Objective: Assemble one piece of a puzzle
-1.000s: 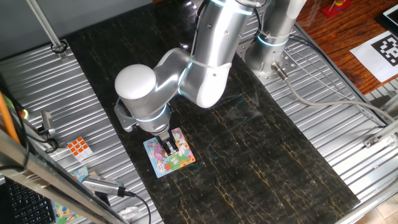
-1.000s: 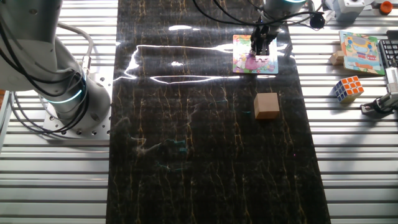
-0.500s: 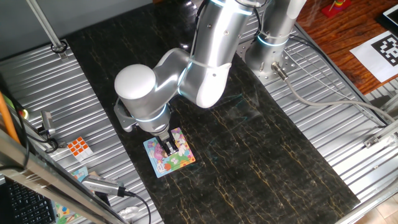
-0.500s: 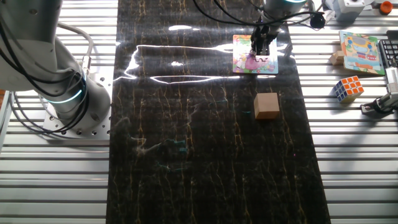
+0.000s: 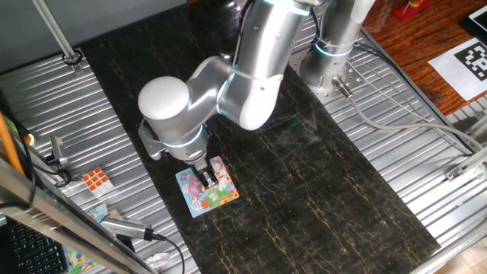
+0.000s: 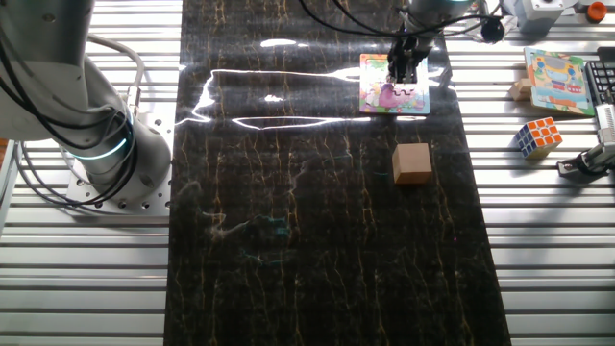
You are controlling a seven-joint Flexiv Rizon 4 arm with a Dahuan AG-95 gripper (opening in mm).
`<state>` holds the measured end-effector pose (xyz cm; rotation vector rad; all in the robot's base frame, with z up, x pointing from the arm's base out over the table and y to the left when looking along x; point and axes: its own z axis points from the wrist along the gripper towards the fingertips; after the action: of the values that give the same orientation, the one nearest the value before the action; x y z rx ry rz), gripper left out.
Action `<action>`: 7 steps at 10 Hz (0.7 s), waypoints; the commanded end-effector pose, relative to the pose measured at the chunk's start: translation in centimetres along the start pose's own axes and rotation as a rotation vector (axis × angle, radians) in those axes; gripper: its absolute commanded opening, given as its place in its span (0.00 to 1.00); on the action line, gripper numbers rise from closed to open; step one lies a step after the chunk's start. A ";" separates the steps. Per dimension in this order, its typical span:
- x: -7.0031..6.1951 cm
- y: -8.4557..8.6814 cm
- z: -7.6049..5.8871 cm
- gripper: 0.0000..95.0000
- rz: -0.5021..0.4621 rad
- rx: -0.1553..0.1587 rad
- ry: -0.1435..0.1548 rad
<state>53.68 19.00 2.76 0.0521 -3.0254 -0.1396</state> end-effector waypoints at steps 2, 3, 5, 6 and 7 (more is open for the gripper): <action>-1.5 -0.7 -1.1 0.00 -0.020 -0.001 -0.003; -2.0 -0.9 -1.5 0.00 -0.023 -0.001 -0.001; -2.8 -1.1 -1.7 0.00 -0.025 0.001 -0.002; -2.9 -1.2 -1.5 0.00 -0.032 0.002 -0.004; -2.9 -1.6 -1.2 0.00 -0.047 0.001 -0.006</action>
<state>56.81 17.40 3.40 0.1244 -3.0305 -0.1443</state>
